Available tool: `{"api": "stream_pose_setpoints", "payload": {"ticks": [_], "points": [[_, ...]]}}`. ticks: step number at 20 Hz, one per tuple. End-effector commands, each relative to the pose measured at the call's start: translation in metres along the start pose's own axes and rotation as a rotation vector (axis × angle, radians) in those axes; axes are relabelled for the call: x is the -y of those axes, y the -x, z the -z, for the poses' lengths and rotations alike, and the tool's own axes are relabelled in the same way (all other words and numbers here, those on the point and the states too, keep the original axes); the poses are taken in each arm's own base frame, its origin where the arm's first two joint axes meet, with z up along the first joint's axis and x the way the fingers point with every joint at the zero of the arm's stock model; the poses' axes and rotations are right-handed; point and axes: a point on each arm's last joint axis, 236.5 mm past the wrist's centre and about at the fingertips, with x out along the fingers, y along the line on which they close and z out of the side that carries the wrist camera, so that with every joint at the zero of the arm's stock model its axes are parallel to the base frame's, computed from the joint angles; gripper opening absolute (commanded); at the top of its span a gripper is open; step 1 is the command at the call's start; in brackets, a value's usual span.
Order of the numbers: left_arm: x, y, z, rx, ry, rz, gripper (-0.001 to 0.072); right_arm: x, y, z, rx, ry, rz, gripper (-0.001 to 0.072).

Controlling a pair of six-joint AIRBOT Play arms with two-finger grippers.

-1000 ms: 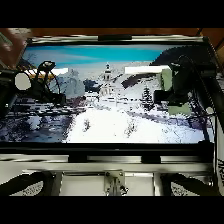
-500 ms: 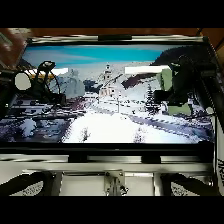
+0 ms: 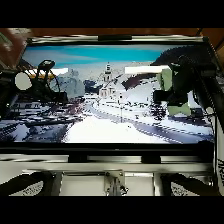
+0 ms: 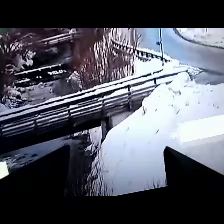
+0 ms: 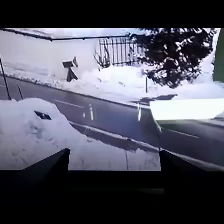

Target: Fold the shirts.

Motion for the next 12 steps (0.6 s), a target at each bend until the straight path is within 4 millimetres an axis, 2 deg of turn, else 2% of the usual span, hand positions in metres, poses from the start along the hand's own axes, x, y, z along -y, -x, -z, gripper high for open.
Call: {"api": "stream_pose_setpoints", "payload": {"ticks": [1, 4, 5, 6, 9, 10, 12], "points": [[0.016, -0.003, -0.023, 0.086, 0.08, 0.072, 0.0712, 0.006, 0.0, -0.006, 0.024, 0.004, 0.028, 0.0663], [0.017, -0.006, -0.037, 0.139, 0.087, 0.079, 0.0711, 0.015, 0.001, -0.015, 0.063, 0.012, 0.063, 0.0662], [0.016, -0.008, -0.046, 0.174, 0.088, 0.078, 0.0684, 0.016, 0.001, -0.021, 0.086, 0.018, 0.071, 0.0663], [0.011, -0.011, -0.058, 0.211, 0.068, 0.063, 0.047, 0.017, 0.002, -0.027, 0.113, 0.023, 0.075, 0.0662], [-0.033, -0.026, -0.098, 0.245, 0.042, -0.074, 0.0483, 0.007, 0.004, -0.043, 0.18, 0.021, 0.033, 0.0662], [-0.048, -0.034, -0.113, 0.244, 0.039, -0.112, 0.055, 0.002, 0.004, -0.046, 0.194, 0.017, 0.011, 0.0662], [-0.074, -0.062, -0.13, 0.197, 0.042, -0.171, 0.0685, -0.007, 0.005, -0.048, 0.205, 0.01, -0.026, 0.0662]]}}
